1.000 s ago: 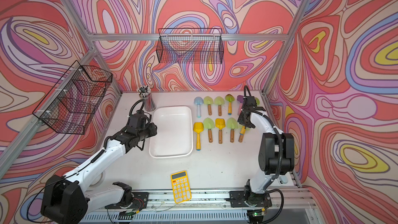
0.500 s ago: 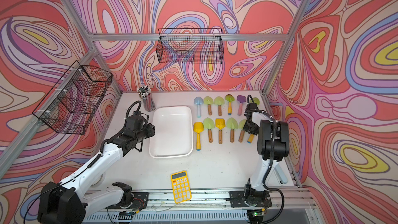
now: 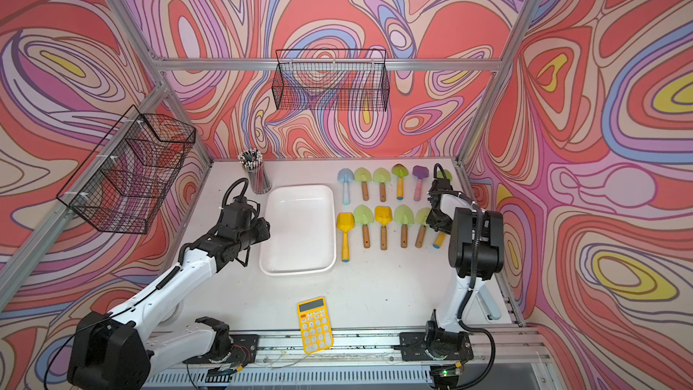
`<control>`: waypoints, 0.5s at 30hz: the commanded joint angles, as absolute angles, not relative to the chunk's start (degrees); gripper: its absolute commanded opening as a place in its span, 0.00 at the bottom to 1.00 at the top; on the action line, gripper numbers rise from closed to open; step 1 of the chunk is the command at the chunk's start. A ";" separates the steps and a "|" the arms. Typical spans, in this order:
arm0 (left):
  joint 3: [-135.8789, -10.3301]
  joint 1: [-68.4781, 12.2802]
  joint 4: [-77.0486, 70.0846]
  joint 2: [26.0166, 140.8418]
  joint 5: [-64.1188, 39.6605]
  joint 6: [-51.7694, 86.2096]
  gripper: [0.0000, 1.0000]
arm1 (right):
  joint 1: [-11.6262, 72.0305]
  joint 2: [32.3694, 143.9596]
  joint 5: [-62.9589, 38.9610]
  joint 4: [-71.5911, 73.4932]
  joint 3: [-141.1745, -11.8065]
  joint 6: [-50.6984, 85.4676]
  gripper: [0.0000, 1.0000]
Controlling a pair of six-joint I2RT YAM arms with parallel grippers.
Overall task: Take the shovel out of the storage box
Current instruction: Place the shovel at the center of the board.
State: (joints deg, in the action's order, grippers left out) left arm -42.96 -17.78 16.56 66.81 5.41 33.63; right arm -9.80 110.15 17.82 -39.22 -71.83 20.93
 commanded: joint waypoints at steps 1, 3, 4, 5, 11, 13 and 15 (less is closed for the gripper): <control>-42.57 -17.22 16.15 68.19 5.92 34.64 0.46 | -10.03 105.90 16.78 -39.09 -71.34 22.35 0.44; -43.13 -17.13 16.71 68.38 6.56 34.58 0.46 | -10.05 100.33 14.95 -36.40 -69.66 22.43 0.48; -43.36 -17.05 16.87 68.35 7.05 34.52 0.46 | -10.02 97.52 12.84 -34.17 -68.41 22.40 0.50; -43.62 -16.84 17.04 68.29 7.71 34.45 0.46 | -10.07 94.86 10.10 -31.63 -67.06 22.20 0.51; -42.62 -11.55 15.48 68.86 5.22 39.72 0.52 | -8.85 88.13 -0.64 -23.80 -64.49 20.60 0.57; -42.84 -10.61 15.47 68.58 5.36 40.42 0.54 | -7.84 87.02 -1.16 -21.72 -63.30 20.65 0.59; -43.86 -9.22 15.48 68.38 5.49 40.70 0.57 | -6.16 86.10 -0.01 -18.39 -61.36 20.61 0.60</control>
State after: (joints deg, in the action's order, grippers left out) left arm -42.98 -10.48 16.32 68.53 5.52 38.39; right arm -8.05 86.48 1.96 -23.11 -64.20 21.19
